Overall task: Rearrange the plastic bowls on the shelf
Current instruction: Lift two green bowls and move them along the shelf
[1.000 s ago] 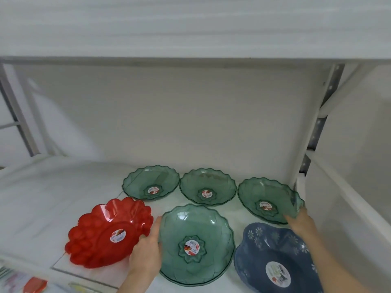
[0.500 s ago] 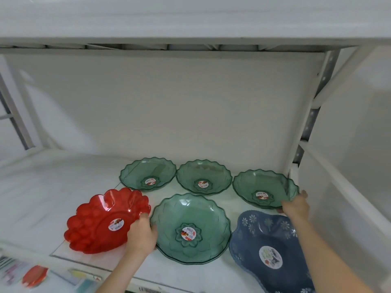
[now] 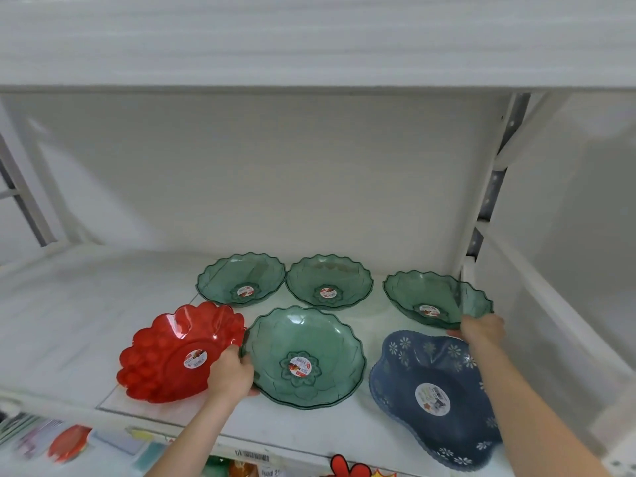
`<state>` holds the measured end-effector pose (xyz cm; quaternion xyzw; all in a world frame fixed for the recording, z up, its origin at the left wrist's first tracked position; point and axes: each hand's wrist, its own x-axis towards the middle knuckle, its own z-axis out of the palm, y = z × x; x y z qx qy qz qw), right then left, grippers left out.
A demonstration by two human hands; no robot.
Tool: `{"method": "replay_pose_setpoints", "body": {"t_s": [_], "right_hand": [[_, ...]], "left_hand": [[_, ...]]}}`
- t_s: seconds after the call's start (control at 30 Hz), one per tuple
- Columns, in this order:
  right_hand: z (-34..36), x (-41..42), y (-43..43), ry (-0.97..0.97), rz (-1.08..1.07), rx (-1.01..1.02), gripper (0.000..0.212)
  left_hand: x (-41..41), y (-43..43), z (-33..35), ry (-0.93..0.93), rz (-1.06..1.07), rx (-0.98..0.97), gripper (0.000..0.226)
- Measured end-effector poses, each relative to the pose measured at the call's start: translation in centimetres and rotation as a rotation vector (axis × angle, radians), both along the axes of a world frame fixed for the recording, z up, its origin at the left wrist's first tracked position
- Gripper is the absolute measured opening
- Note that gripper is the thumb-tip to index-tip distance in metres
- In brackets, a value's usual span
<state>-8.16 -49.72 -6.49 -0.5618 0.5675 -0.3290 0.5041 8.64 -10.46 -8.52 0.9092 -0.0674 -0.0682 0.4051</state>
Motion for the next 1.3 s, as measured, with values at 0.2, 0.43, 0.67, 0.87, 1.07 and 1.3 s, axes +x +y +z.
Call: {"method": "replay_pose_setpoints", "body": {"t_s": [0.2, 0.43, 0.67, 0.87, 1.07, 1.3], "right_hand": [[0.6, -1.2, 0.8, -0.075, 0.032, 0.083, 0.033], [6.5, -2.7, 8.2, -0.15, 0.124, 0.064, 0.023], [9.1, -0.5, 14.6, -0.219, 0.145, 0.022, 0.031], [8.7, 4.1, 21.4, -0.273, 0.13, 0.094, 0.046], [9.5, 8.7, 30.0, -0.257, 0.094, 0.135, 0.05], [10.6, 15.0, 36.9, -0.346, 0.137, 0.157, 0.053]], "left_hand": [[-1.1, 1.5, 2.4, 0.039, 0.063, -0.109, 0.019], [-0.4, 4.7, 6.9, 0.156, 0.154, -0.19, 0.023], [2.7, 10.0, 9.7, 0.421, 0.282, -0.558, 0.024], [7.4, 17.1, 11.9, 0.435, 0.282, -0.618, 0.02], [12.4, 24.0, 13.5, 0.429, 0.262, -0.612, 0.03], [17.2, 29.9, 12.7, 0.462, 0.306, -0.646, 0.033]]}}
